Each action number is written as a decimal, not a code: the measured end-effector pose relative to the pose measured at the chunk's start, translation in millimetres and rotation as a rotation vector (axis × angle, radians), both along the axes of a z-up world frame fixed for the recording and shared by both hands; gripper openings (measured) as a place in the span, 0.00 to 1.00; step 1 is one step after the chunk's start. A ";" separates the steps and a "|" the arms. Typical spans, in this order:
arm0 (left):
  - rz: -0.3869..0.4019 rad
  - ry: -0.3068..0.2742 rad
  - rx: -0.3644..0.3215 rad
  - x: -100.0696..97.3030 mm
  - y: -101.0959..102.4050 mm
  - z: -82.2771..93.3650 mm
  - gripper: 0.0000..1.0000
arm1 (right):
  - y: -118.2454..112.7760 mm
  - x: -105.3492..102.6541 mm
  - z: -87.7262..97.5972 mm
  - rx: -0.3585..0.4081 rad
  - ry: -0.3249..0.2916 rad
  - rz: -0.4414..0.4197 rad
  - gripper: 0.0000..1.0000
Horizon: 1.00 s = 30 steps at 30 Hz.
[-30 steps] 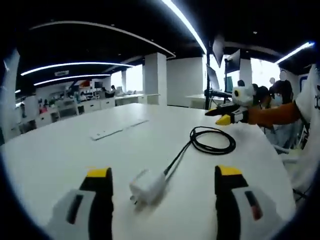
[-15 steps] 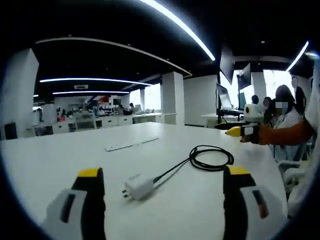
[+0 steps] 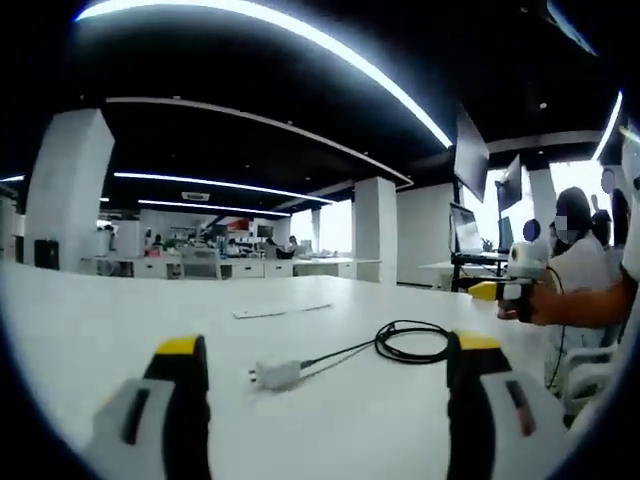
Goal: Plug the desk Type‑C cable into the charger adapter.
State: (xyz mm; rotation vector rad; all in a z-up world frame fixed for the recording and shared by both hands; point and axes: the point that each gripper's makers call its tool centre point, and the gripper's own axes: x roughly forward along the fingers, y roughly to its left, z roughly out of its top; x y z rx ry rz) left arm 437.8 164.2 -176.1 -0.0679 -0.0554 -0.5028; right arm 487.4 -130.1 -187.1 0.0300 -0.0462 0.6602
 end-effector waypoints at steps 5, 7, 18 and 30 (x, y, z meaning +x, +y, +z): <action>0.037 -0.013 -0.015 -12.3 6.3 -1.9 1.00 | -6.4 -8.3 0.4 0.027 0.000 -0.022 0.95; 0.056 0.017 -0.045 -17.4 9.6 -8.1 1.00 | -7.2 -13.3 0.4 0.025 -0.005 -0.026 1.00; 0.103 -0.012 -0.039 -44.0 4.8 -10.0 1.00 | -1.4 -42.1 -7.2 -0.002 -0.025 -0.027 1.00; 0.134 -0.020 -0.059 -47.5 12.1 -10.5 1.00 | -2.6 -45.6 -10.9 0.004 -0.012 -0.040 1.00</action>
